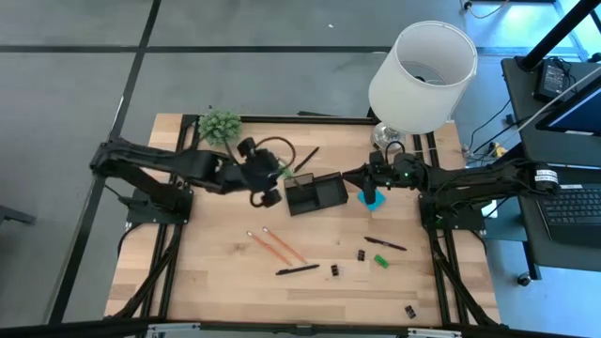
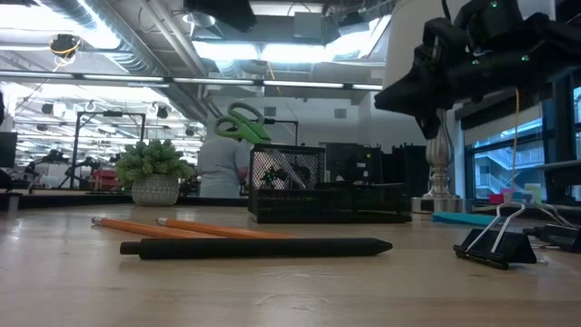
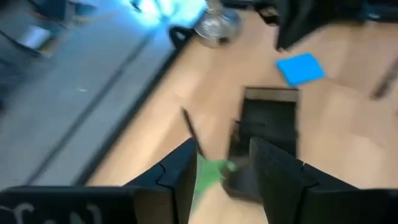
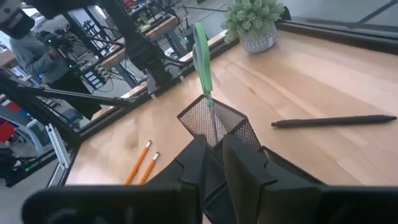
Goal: Pick and place office supplies into organizer
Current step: Put the green scissors into the black organizer
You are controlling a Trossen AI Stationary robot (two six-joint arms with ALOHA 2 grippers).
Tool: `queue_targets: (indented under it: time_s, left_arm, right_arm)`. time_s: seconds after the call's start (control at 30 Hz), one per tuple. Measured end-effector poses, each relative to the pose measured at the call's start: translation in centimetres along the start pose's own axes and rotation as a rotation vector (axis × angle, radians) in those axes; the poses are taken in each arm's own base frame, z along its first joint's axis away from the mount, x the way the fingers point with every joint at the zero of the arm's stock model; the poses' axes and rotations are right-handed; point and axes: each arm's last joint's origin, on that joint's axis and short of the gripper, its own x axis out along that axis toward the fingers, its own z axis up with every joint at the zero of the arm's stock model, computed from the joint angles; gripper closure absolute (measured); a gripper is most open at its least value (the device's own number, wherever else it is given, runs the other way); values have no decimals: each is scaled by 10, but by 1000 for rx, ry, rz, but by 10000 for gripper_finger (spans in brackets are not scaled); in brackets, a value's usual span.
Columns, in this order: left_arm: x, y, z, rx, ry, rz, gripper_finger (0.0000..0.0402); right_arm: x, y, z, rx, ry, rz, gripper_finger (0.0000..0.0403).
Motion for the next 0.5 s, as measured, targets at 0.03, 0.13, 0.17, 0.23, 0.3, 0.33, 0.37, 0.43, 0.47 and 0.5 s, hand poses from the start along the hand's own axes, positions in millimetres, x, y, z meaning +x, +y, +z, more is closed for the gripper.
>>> queue_targets:
  time_s: [0.03, 0.13, 0.17, 0.23, 0.3, 0.33, 0.37, 0.43, 0.47, 0.5]
  left_arm:
    - [-1, 3, -2, -6, 11, -27, 253]
    - [-1, 13, -11, -25, 63, -123, 247]
    - [1, 16, -13, -34, 77, -148, 245]
    - [5, 23, -19, -46, 104, -171, 243]
    - [12, 29, -25, -35, 130, -165, 242]
    - [16, 31, -28, -36, 147, -165, 242]
    - [21, 35, -31, -43, 168, -167, 242]
    - [30, 41, -37, -69, 202, -180, 242]
    - [35, 43, -41, -78, 210, -187, 242]
    - [39, 45, -44, -83, 218, -192, 242]
  right_arm:
    - [0, 0, 0, -5, -1, 0, 345]
    - [0, 0, 0, -34, -1, 0, 345]
    - [0, 0, 0, -46, -1, 0, 345]
    - [0, 0, 0, -52, -1, 0, 345]
    - [0, 0, 0, -53, -1, -1, 345]
    - [0, 0, 0, -55, -1, -1, 345]
    - [0, 0, 0, -57, -1, -1, 345]
    - [0, 0, 0, -76, 3, -2, 345]
    - [0, 0, -1, -82, 8, -5, 345]
    - [0, -1, -1, -85, 13, -7, 345]
